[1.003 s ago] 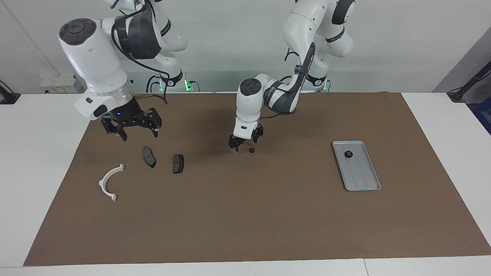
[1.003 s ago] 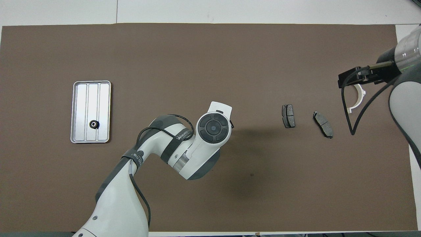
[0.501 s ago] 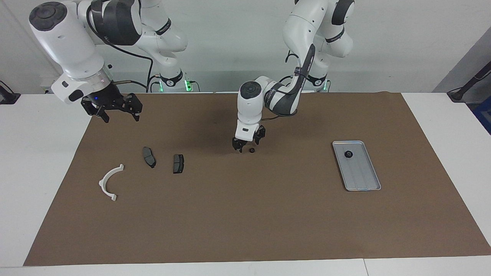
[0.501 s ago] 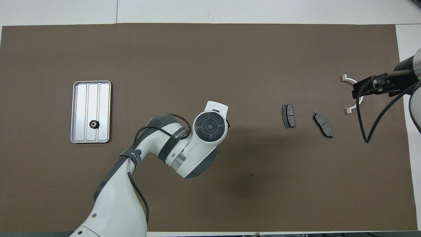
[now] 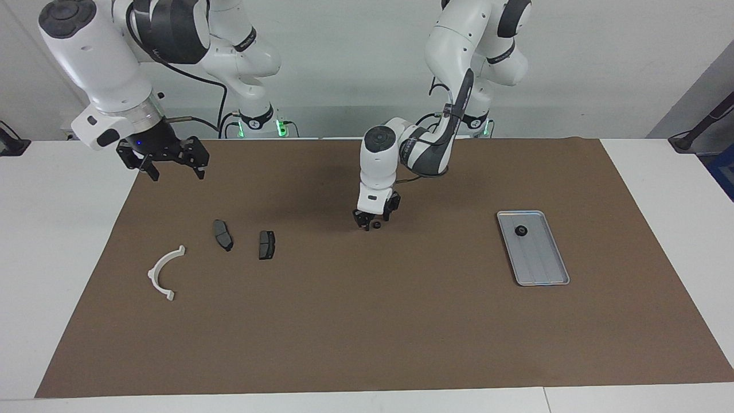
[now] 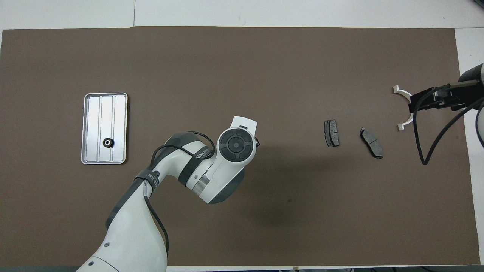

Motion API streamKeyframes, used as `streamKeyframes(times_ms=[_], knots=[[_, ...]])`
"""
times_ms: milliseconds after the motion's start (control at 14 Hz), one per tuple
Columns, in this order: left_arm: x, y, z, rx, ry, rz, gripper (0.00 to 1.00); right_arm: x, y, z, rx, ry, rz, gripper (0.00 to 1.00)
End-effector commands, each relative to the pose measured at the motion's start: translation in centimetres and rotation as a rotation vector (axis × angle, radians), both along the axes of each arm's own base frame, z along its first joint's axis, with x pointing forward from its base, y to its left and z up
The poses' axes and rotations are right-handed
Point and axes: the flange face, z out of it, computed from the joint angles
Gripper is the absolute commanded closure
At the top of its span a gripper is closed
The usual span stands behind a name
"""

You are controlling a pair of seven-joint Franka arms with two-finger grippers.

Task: Pick bearing gear from pile to tray
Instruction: 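Carry the second black part with the left gripper over the tray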

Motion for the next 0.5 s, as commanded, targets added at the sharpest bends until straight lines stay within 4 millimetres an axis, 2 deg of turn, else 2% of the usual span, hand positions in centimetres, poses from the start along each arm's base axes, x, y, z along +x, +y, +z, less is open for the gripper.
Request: streamKeyframes(times_ms=[0,72,215,358,430], knots=[[0.01,0.41,-0.09,0.004,-0.025,-0.008,0.43,-0.83,0.24,0.11,0.003,0.005,0.008,0.0],[0.06,0.47,-0.09,0.004,-0.024,-0.006,0.5,-0.87,0.23,0.2,0.001,0.003,0.008,0.0],[-0.03,0.44,-0.16,0.004,-0.023,-0.007,0.72,-0.91,0.24,-0.03,0.003,0.009,0.008,0.0],[-0.26,0.76,-0.57,0.011,-0.021,-0.008,1.0,-0.93,0.24,0.01,0.003,0.011,0.011,0.0],[-0.58,0.93,-1.02,0.02,-0.025,-0.02,1.0,-0.93,-0.12,0.09,0.002,0.009,0.008,0.0]])
